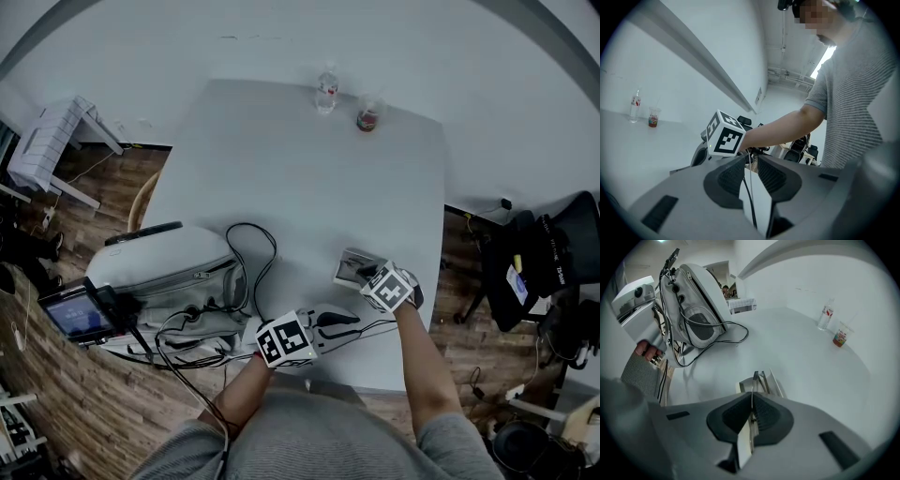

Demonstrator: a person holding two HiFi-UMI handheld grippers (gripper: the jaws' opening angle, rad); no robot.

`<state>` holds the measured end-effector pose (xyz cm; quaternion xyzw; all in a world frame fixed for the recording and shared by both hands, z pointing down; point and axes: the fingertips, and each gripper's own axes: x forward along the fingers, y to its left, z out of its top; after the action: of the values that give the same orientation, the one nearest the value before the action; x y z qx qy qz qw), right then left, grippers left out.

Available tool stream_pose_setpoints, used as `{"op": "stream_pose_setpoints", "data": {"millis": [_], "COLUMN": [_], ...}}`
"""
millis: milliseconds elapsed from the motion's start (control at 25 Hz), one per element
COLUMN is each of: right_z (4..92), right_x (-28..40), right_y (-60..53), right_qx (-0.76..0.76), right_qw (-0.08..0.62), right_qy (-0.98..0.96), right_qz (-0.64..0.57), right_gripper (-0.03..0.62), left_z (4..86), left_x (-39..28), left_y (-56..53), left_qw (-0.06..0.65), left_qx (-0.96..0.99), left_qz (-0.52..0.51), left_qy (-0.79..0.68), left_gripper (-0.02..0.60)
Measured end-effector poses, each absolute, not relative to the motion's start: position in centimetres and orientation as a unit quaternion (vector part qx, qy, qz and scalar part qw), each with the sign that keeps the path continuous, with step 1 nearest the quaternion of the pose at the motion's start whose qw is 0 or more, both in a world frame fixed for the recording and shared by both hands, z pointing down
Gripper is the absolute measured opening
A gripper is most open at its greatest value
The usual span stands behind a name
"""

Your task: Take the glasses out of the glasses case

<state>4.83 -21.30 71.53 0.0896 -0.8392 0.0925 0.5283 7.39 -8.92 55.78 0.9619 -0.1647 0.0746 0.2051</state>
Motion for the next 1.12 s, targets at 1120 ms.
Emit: {"op": "stream_pose_setpoints", "data": {"millis": [1120], "right_z": [63.5], "right_x": [7.9], "right_y": [-17.0], "right_qx": [0.223], "right_qw": [0.316], "right_qy": [-0.912], "right_qz": [0.138], "right_gripper": [0.018], "left_z": [54.9], "left_x": [7.3], "left_y": [-7.8], "left_qw": [0.203], "left_qx": [0.965], "left_qz": [0.071], "left_qy": [-0.152], "left_gripper": [0.092]}}
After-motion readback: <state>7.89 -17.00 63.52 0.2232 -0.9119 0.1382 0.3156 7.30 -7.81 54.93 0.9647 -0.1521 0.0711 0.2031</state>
